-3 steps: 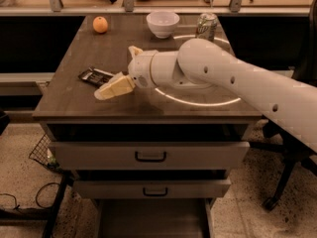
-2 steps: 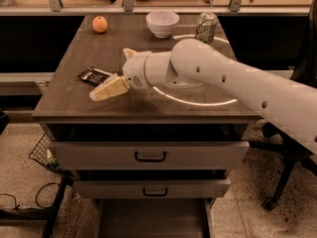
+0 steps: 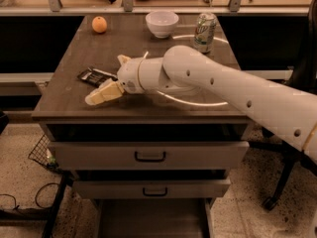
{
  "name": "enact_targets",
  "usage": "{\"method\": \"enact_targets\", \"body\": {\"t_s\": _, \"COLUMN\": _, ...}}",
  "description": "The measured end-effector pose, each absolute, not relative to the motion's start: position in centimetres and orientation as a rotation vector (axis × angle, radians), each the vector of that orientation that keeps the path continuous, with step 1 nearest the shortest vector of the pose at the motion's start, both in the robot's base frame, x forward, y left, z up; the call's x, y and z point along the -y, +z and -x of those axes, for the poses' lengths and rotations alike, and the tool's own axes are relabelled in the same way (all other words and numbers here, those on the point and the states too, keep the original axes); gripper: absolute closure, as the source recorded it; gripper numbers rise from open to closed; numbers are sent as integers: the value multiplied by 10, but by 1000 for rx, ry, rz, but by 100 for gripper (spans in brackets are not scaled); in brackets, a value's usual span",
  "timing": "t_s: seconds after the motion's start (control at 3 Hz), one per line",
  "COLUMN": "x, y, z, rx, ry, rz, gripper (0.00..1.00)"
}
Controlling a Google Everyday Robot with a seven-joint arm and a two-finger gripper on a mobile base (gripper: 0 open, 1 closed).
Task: Place rxbar chocolate into bottom drawer
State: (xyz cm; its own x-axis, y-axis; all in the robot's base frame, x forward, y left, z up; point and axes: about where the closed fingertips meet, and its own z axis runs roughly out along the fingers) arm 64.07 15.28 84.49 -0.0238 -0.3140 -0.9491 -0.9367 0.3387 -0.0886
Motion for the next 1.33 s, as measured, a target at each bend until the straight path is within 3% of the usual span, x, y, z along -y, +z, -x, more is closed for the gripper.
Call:
{"method": "enact_targets", "body": {"t_s": 0.33, "x": -159, "y": 832, "z": -641, "rx": -1557, "ry": 759, "rz": 1179, "gripper": 17}}
{"method": "enact_targets", "body": {"t_s": 1.33, "x": -163, "y": 829, "z": -640, "rx": -1563, "ry": 771, "rz": 1175, "gripper": 87}}
